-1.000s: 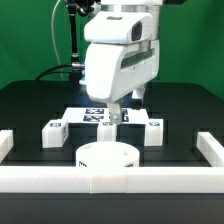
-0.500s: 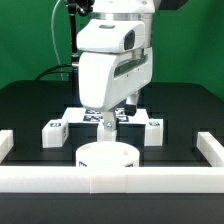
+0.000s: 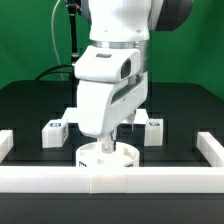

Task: Assemble stool

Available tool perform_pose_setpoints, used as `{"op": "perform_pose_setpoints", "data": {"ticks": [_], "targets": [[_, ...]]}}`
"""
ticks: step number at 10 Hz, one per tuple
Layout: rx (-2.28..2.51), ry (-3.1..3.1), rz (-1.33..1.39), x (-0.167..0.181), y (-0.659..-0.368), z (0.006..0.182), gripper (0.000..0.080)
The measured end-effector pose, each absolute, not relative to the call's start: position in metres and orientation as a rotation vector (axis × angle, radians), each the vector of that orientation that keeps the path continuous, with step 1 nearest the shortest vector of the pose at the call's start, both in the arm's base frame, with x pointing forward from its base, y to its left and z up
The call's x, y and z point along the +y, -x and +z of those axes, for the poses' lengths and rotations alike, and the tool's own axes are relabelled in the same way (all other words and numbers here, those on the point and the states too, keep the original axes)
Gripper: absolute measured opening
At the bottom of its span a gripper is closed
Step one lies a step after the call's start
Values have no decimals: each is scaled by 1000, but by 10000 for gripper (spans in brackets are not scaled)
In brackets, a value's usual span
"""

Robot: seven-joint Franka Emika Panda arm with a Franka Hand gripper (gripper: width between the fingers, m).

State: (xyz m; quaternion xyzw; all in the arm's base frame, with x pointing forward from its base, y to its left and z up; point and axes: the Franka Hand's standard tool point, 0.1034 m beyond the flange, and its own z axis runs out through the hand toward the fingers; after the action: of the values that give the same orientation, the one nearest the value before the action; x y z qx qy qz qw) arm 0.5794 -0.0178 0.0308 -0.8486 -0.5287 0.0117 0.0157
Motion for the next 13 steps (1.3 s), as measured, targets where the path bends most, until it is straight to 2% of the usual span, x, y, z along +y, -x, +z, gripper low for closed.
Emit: {"op": "perform_pose_setpoints", "data": {"ticks": [5, 7, 8, 9, 10, 11, 13], "targets": [[-1629, 2627, 71, -19, -570, 15, 650], [-1628, 2626, 74, -19, -570, 13, 650], [-1629, 2626, 74, -19, -570, 13, 554], [-1628, 2626, 75, -19, -569, 13, 371], [-1629, 2627, 72, -19, -570, 14, 371], [-1630, 2627, 71, -19, -570, 14, 322], [-1630, 2627, 71, -19, -570, 14, 322]]}}
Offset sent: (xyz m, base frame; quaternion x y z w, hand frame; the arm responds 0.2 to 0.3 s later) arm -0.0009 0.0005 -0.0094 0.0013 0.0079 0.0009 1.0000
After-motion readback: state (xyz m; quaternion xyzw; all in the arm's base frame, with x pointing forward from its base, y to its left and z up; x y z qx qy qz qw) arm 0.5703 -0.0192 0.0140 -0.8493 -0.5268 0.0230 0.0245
